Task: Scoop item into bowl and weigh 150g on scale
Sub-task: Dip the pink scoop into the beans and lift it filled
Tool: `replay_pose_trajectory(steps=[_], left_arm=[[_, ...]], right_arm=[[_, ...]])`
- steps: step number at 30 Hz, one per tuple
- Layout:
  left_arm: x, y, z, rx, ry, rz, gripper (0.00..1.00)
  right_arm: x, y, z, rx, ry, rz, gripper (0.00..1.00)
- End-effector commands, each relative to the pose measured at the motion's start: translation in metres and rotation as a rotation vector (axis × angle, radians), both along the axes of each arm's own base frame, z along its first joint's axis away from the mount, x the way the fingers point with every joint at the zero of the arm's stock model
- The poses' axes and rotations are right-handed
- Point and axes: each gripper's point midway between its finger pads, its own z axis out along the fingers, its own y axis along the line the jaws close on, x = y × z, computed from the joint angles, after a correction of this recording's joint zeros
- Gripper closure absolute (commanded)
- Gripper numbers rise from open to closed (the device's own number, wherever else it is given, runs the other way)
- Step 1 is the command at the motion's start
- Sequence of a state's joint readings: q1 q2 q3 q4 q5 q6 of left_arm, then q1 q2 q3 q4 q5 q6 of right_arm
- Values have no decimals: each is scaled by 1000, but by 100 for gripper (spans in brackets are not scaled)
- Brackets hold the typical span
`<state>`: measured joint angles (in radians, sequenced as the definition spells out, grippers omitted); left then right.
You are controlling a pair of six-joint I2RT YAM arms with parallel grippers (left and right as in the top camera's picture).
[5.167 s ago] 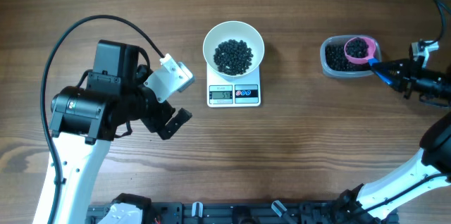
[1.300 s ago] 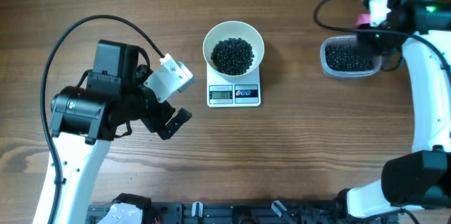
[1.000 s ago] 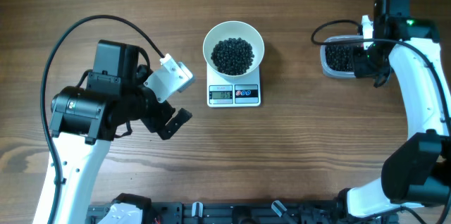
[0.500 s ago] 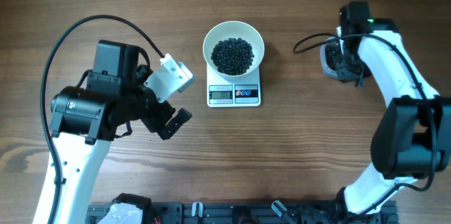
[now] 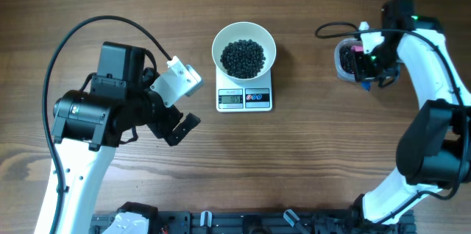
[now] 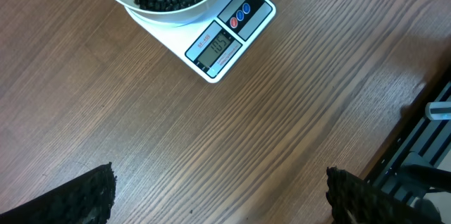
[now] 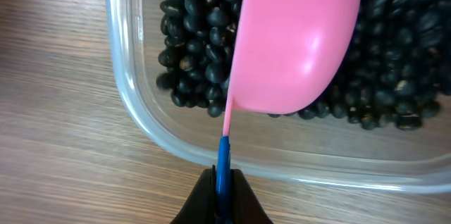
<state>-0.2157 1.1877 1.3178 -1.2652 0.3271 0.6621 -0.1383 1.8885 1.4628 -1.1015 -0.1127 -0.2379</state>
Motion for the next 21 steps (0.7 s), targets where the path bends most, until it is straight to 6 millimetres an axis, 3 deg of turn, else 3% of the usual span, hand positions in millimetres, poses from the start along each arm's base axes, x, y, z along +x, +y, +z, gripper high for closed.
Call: replay_pose_trajectory(steps=[1, 5, 12, 14, 21], left_arm=[[2, 1, 4, 3, -19, -10, 0], [2, 1, 4, 2, -19, -10, 0], [2, 1, 4, 3, -19, -10, 0], [2, 1, 4, 3, -19, -10, 0], [2, 1, 4, 2, -19, -10, 0]], right_arm=[[4, 8, 2, 200, -20, -35, 96], [6, -5, 7, 313, -50, -113, 96], [10, 9, -9, 478, -16, -134, 96], [12, 9, -4, 527, -36, -148, 96], [3, -31, 8, 634, -66, -311, 96]])
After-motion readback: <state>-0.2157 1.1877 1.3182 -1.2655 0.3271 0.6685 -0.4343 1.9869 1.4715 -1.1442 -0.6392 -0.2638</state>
